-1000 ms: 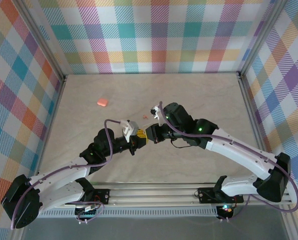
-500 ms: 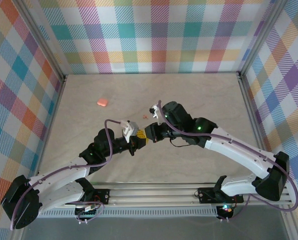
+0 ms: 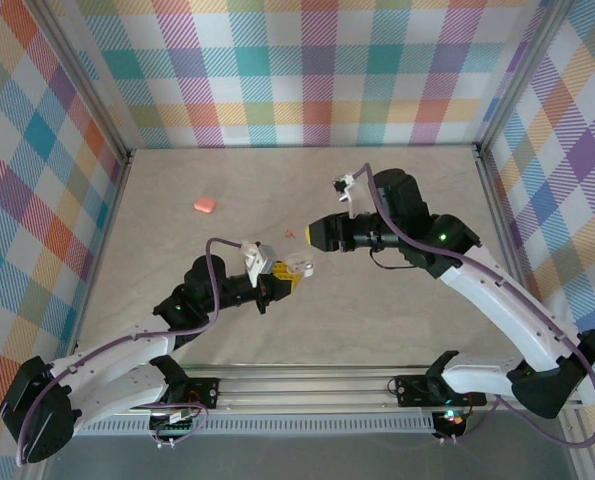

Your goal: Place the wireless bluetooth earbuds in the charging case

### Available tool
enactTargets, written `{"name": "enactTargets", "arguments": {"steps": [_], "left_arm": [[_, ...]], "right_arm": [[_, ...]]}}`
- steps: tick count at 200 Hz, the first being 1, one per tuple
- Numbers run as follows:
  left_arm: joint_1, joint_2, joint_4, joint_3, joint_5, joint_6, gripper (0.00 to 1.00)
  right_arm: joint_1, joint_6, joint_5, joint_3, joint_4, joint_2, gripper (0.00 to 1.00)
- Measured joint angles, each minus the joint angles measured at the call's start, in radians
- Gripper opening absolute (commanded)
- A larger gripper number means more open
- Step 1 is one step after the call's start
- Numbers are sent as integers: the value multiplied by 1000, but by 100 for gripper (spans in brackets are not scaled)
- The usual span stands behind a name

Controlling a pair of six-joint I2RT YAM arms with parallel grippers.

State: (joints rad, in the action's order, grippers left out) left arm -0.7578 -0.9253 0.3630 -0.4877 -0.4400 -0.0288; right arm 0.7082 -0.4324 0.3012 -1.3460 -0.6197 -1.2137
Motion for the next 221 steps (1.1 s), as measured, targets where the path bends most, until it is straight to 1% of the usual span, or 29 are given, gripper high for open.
{"name": "enactTargets", "arguments": {"steps": [30,44,56,95,120,160,206,221], "left_arm": [[0,-15,-32,-57,-65,7,0],[0,-40,-45,-91,-99,10,0],[0,-65,-52,-114,-124,11,0],[0,-131,-60,-142,-172,10,0],[0,-158,-63,-145,-181,9,0],[0,-182,-63,-148,-197,-2,0],[0,-190,-33,-148,-177,-14,0],[0,-190,-21,-148,-175,-19,0]], "right_arm": [[-82,7,140,82,3,0,63],[-94,13,200,101,6,-3,67],[-95,22,244,106,13,-6,68],[-95,31,370,106,43,-45,67],[-97,32,441,106,53,-72,66],[-100,43,519,107,55,-82,63],[-100,47,595,107,58,-64,62],[-100,51,599,106,51,-47,63]]}}
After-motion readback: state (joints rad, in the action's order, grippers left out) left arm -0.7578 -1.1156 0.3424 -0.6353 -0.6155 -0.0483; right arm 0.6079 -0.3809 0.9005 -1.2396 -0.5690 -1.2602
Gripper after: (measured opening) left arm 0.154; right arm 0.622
